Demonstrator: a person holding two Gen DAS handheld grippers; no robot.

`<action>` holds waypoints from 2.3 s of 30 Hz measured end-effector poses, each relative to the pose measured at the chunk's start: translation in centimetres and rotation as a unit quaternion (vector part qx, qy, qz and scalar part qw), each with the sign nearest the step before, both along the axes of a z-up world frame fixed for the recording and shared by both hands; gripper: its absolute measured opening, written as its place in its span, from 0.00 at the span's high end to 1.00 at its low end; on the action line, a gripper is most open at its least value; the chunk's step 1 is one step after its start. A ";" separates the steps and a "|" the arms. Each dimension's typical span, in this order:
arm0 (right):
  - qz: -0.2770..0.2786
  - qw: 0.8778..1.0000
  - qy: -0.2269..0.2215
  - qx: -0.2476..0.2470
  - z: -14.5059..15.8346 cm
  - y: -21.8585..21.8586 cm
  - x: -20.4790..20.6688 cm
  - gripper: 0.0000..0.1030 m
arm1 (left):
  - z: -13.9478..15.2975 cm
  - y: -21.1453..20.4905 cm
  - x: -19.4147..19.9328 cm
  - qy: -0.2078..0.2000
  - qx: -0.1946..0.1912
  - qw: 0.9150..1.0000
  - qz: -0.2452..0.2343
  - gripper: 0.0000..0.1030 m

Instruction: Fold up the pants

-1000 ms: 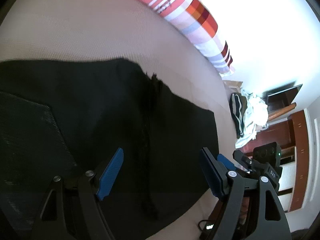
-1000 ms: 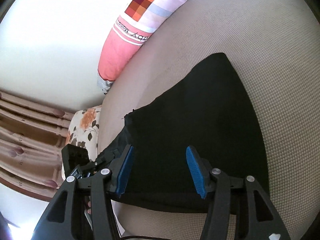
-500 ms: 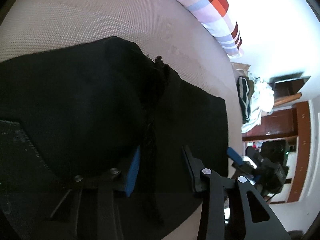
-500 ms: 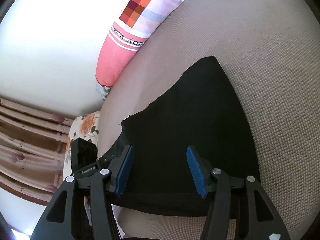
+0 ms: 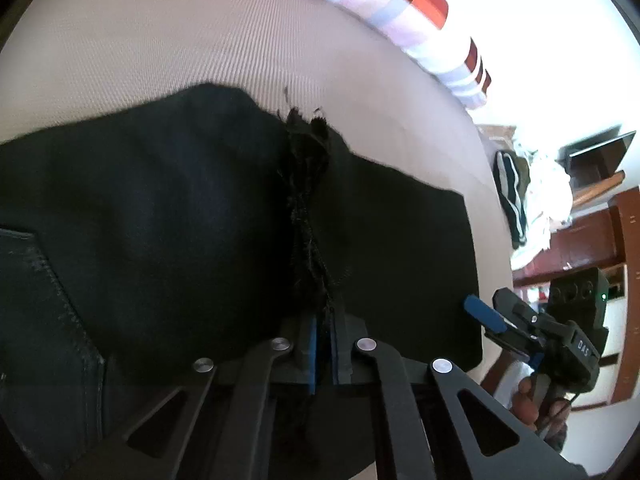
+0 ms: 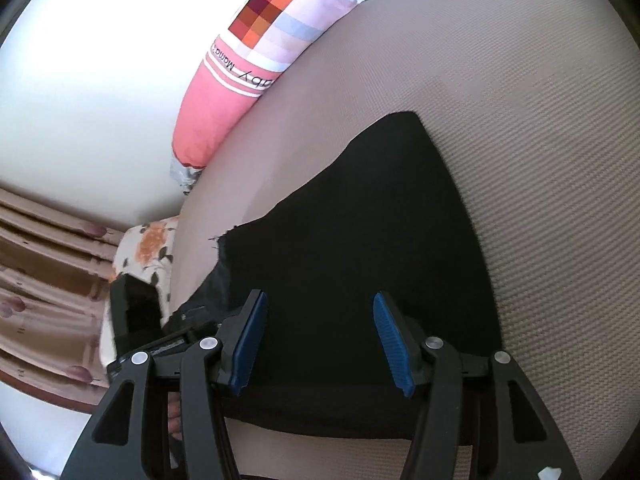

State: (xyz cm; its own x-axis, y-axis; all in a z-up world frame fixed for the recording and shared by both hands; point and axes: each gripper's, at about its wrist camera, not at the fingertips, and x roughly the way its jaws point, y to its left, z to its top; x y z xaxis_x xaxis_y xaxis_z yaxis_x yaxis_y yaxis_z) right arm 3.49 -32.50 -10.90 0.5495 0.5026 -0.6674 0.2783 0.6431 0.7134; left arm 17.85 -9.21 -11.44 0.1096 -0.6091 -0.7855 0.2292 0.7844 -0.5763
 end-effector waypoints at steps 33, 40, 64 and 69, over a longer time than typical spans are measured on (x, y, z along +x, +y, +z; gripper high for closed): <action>0.040 0.961 0.035 -0.271 -1.2 0.9 8.5 0.53 | -0.2 2.4 -2.5 -0.077 0.070 0.994 0.010 0.92; 0.035 0.962 0.042 -0.269 -0.8 0.7 7.6 0.53 | 0.2 2.4 -2.9 -0.087 0.082 0.993 0.013 0.85; 0.065 0.947 0.073 -0.307 -0.3 3.3 0.4 0.49 | 9.2 16.9 -6.6 -0.179 0.183 0.961 0.108 0.41; 0.064 0.945 0.084 -0.310 -0.3 3.7 0.1 0.47 | 9.0 22.4 -6.8 -0.152 0.202 0.959 0.129 0.40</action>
State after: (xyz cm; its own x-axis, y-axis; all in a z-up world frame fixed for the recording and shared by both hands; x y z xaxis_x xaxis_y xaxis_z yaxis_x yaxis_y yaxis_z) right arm 3.59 -28.83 -11.15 0.3703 0.0418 -0.9280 0.2460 0.9589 0.1413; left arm 11.00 13.18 -2.46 0.4777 -0.1836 -0.8591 0.1072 0.9828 -0.1504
